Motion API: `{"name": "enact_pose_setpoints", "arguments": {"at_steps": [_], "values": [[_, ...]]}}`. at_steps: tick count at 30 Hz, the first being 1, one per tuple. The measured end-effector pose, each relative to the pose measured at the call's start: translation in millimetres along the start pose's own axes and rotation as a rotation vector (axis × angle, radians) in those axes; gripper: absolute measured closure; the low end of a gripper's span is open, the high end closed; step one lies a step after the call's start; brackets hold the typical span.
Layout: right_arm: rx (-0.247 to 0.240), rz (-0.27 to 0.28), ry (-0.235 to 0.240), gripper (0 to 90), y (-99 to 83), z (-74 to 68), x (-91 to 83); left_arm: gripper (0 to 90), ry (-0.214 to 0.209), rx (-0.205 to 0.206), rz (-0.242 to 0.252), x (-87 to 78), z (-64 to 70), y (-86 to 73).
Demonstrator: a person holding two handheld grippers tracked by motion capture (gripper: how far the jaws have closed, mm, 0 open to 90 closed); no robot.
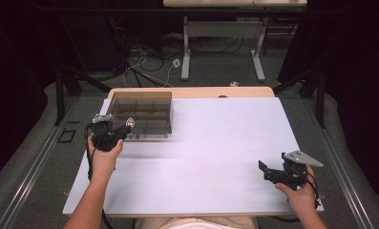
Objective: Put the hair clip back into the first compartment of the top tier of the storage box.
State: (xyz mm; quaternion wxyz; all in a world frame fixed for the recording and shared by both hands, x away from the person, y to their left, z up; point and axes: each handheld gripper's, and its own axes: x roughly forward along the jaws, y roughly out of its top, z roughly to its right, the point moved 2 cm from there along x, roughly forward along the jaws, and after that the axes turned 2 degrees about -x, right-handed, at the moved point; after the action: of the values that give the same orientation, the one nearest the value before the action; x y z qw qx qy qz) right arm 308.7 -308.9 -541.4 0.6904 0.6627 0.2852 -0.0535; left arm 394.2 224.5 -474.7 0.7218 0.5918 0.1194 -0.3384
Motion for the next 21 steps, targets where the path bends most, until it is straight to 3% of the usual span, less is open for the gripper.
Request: {"name": "enact_pose_setpoints", "arguments": {"at_steps": [5,12,13,21], "values": [[-0.017,-0.009,-0.006,3.9,-1.3,2.1,-2.3,77.7,0.01,-0.015,0.008,2.8,-7.4,2.3],[0.002,-0.015,-0.016,3.9,-3.7,2.9,-8.5,77.7,0.019,-0.043,0.016,5.9,-19.0,5.6],[0.002,0.005,-0.02,3.9,-4.1,3.4,-8.0,77.7,0.023,-0.041,0.014,6.0,-20.7,6.2],[0.008,-0.006,-0.034,3.9,-6.8,6.2,-14.3,77.7,0.051,-0.036,0.017,7.6,-28.9,9.8]]}}
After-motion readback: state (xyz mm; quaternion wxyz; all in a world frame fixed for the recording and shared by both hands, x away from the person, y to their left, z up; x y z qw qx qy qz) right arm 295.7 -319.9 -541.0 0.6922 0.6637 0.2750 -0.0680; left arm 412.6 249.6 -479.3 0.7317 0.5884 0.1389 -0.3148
